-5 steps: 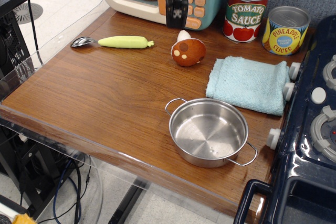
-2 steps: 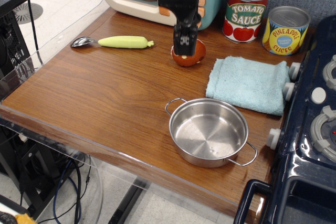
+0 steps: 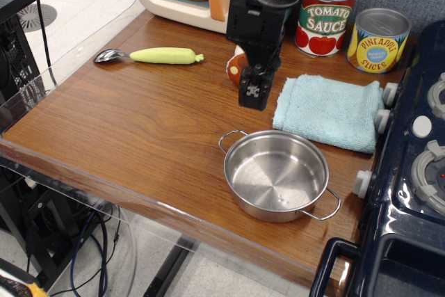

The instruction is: Pick up the pot and move on top of the towel

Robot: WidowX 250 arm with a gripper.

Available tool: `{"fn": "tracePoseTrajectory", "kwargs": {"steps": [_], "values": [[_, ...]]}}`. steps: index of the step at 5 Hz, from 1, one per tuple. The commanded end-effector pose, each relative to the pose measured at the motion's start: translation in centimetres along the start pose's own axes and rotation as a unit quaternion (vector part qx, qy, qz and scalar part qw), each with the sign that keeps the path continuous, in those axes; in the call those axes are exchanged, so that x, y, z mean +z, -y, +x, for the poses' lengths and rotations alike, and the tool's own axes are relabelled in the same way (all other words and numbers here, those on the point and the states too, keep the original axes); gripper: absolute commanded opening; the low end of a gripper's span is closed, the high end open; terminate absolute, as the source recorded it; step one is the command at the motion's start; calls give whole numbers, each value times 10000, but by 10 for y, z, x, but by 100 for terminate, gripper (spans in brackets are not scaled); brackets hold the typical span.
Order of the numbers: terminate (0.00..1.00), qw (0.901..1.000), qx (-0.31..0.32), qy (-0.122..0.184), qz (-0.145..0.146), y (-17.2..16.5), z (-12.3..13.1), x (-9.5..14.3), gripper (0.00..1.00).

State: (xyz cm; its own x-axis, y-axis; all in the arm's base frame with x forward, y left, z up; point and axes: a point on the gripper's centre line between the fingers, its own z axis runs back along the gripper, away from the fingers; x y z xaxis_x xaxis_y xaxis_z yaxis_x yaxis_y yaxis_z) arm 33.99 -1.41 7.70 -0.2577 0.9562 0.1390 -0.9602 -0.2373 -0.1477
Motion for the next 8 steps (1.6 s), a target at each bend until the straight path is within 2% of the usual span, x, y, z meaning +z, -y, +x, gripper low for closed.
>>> {"fn": "tracePoseTrajectory", "kwargs": {"steps": [1, 3, 4, 6, 8], "values": [[0, 9994, -307, -89, 152, -11, -14, -5, 100], [0, 9973, -546, -115, 473, -22, -27, -26, 100], [0, 9979, -406, -118, 484, -25, -28, -27, 0], [0, 9965, -594, -70, 579, -35, -36, -38, 0], [0, 9969, -571, -125, 523, -33, -37, -33, 0]]}}
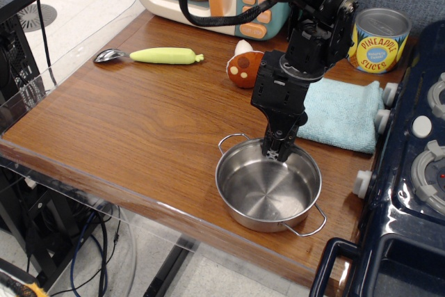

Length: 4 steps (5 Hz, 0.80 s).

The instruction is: Pick up the pot and move on top of the towel

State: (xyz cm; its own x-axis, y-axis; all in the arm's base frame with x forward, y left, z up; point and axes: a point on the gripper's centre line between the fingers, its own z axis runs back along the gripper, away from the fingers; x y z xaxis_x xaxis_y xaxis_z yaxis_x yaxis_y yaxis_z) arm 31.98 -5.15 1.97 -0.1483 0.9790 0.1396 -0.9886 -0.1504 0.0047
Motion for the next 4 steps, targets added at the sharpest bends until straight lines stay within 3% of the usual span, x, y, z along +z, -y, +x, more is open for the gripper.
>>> {"fn": "tracePoseTrajectory", "kwargs": {"steps": [1, 2, 4], "values": [[0, 9992, 130, -59, -363, 12, 13, 33, 0], [0, 9970, 399, -164, -649, 27, 20, 64, 0], [0, 9932, 636, -398, -889, 61, 7, 101, 0]]}}
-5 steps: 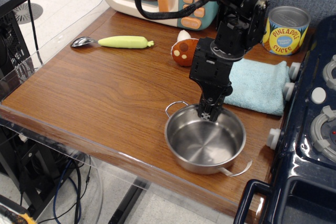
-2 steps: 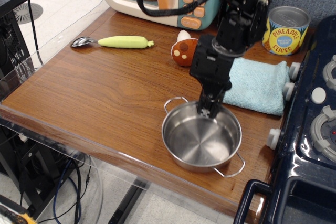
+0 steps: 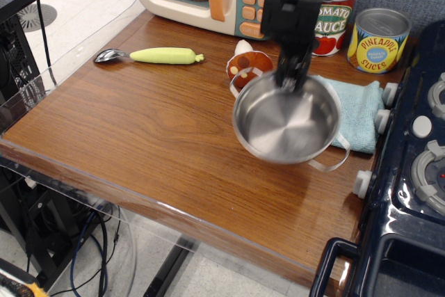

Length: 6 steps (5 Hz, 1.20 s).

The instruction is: Pick up the pot and move on top of the towel

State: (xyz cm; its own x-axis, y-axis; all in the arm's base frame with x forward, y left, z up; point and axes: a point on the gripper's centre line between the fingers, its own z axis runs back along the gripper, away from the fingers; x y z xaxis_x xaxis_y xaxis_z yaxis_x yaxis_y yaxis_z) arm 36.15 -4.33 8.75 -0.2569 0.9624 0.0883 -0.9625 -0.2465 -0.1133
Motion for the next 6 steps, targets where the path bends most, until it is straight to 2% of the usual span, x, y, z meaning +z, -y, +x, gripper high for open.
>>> {"fn": "tracePoseTrajectory", "kwargs": {"steps": [1, 2, 3, 5, 6], "values": [[0, 9991, 58, -51, -419, 39, -26, 29, 0], [0, 9993, -3, -10, -381, 55, -34, 21, 0], [0, 9991, 5, 12, -424, 64, -32, 11, 0], [0, 9998, -102, 120, -142, 75, -32, -19, 0], [0, 9998, -123, 150, -49, 74, -33, -25, 0]]}}
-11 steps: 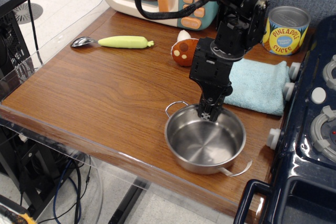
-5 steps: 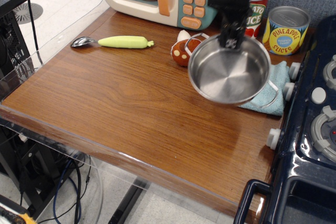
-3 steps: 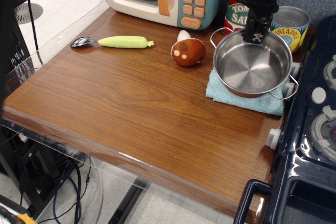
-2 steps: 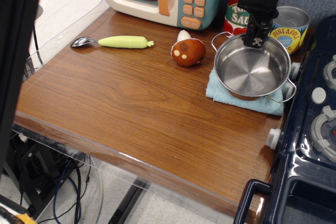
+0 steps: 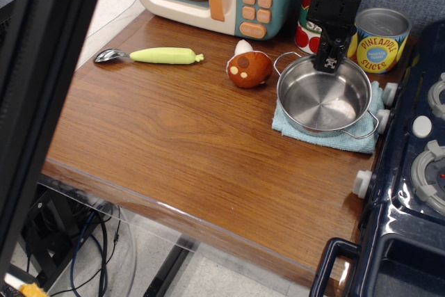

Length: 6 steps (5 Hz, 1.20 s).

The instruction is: Pick up the pot and move on top of the towel

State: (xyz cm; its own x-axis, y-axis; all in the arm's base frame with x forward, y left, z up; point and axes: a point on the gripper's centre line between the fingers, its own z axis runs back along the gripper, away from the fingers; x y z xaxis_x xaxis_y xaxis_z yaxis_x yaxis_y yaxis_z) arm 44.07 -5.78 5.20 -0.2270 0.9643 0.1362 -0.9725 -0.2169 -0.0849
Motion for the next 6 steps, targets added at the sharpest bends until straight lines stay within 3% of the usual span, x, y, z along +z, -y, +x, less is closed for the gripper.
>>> {"fn": "tracePoseTrajectory", "kwargs": {"steps": [1, 4, 6], "values": [[0, 9997, 237, -30, -94, 4, 10, 16, 100], [0, 9991, 102, -265, -318, 3, 9, 39, 100], [0, 9946, 300, -565, -823, -1, 25, 84, 100]]}}
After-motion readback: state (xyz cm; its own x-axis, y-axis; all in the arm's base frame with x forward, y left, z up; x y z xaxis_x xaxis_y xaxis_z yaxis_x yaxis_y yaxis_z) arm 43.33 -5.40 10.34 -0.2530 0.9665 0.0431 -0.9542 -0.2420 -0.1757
